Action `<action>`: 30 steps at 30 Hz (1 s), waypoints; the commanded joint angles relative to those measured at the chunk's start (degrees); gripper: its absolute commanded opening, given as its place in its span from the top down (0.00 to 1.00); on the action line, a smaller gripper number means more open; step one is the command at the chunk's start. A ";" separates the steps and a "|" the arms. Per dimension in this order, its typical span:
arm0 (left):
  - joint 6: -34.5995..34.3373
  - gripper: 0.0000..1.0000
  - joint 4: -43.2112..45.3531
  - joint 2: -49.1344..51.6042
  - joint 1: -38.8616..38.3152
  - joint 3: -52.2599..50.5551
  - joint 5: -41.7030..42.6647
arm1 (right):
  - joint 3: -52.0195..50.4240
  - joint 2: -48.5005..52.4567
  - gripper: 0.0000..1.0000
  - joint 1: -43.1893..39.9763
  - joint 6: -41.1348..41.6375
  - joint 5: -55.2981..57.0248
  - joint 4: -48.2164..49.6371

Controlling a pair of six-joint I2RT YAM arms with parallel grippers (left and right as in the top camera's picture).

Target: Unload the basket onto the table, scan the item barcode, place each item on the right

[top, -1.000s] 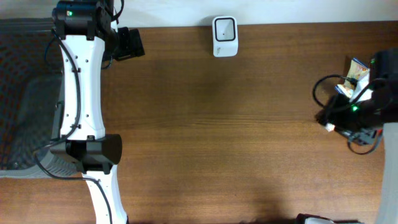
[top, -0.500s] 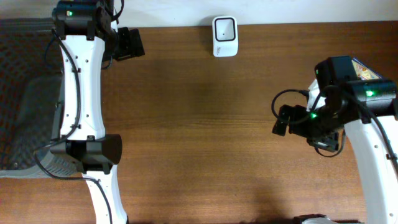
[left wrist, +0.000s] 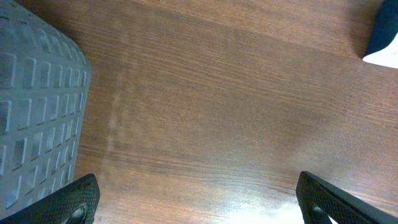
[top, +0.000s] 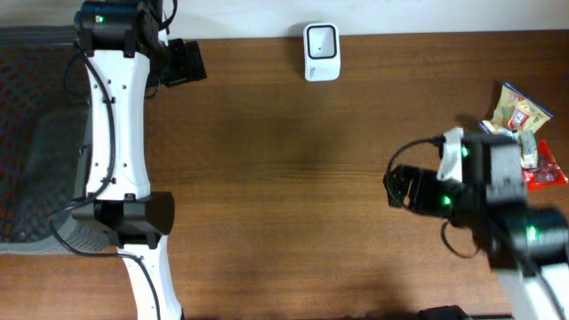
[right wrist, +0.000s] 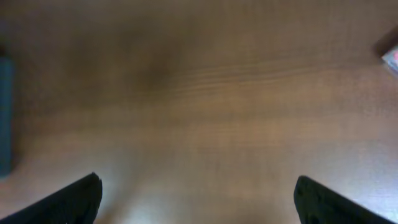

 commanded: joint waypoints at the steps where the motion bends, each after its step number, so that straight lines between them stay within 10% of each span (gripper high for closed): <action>1: -0.37 0.01 0.13 -0.87 0.04 -0.24 -0.61 | -7.61 -7.23 0.02 0.44 -3.15 0.26 3.87; 17: -0.37 0.01 0.15 -0.87 0.04 -0.24 -0.61 | -48.81 -51.84 0.02 0.37 -8.02 1.70 42.99; 30: -0.35 0.01 0.13 -0.87 0.04 -0.24 -0.61 | -61.96 -55.89 0.02 -2.23 -10.40 5.29 59.84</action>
